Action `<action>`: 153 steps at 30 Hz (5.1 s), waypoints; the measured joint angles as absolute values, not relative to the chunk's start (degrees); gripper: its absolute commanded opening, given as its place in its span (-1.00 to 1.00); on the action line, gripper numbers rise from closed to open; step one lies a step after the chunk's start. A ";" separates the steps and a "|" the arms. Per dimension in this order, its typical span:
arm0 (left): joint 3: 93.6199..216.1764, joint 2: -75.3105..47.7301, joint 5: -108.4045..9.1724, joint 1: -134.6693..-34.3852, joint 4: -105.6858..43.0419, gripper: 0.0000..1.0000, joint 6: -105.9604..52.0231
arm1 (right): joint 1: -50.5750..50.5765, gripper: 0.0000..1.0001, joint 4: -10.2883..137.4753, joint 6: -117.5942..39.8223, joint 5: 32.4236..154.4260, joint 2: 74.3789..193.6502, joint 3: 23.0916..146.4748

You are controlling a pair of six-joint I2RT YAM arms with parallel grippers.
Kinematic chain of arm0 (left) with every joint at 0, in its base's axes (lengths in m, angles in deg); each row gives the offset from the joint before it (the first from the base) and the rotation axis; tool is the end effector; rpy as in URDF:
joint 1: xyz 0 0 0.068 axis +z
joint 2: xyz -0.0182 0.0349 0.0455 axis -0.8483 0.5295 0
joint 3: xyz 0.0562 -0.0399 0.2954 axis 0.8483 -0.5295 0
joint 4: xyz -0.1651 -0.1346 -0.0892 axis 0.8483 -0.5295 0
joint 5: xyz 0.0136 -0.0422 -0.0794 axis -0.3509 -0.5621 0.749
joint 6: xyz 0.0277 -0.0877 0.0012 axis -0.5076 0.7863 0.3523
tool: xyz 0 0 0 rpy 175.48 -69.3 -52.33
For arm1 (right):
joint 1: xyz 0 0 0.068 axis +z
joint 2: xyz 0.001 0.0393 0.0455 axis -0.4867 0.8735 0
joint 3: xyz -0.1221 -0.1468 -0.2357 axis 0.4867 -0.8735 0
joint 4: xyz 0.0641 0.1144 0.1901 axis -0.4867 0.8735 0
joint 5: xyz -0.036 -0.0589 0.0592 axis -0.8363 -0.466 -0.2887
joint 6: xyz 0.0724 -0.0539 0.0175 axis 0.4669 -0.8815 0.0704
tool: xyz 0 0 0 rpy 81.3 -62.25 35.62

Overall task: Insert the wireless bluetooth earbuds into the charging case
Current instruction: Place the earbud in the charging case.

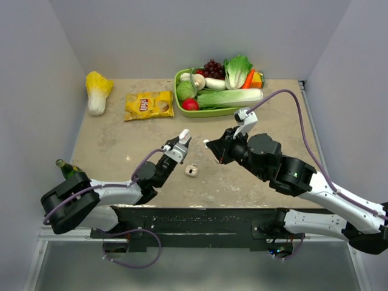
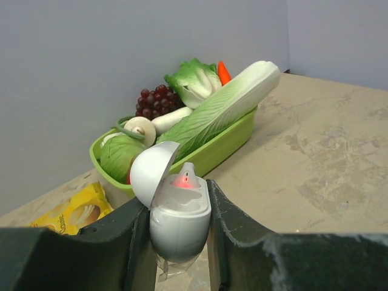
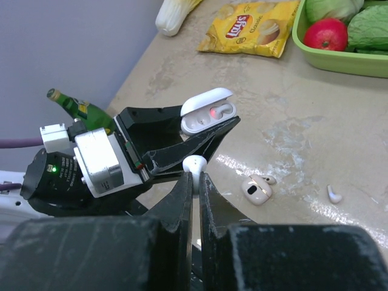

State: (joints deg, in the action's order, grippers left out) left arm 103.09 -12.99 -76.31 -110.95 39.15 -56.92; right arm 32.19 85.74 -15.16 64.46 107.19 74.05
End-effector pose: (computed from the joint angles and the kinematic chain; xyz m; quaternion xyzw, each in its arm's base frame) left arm 0.1802 -0.1950 0.3025 0.2388 0.5535 -0.1439 0.7848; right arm 0.1189 0.1544 0.4198 -0.0907 0.7677 0.3438 0.5331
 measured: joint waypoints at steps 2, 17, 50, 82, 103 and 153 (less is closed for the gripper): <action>103.35 -12.42 -77.43 -111.17 39.37 -1.00 -56.59 | 32.19 -1.00 85.94 -15.22 64.40 107.57 74.05; 105.21 -16.49 -68.64 -110.36 39.76 -1.00 -49.44 | 32.19 -1.00 85.67 -16.38 62.67 107.61 74.05; 107.66 -8.53 -65.49 -110.56 39.52 -1.00 -64.37 | 32.19 -1.00 87.77 -6.74 60.83 112.94 80.70; 105.25 -14.43 -62.89 -110.54 39.11 -1.00 -58.03 | 32.13 -1.00 91.82 4.17 59.02 121.20 80.30; 104.05 -15.42 -62.76 -110.54 39.26 -1.00 -57.62 | 31.17 -1.00 90.79 7.42 59.78 122.38 80.33; 104.05 -14.04 -63.57 -110.23 38.87 -1.00 -59.15 | 27.01 -1.00 80.01 30.22 68.92 118.12 69.99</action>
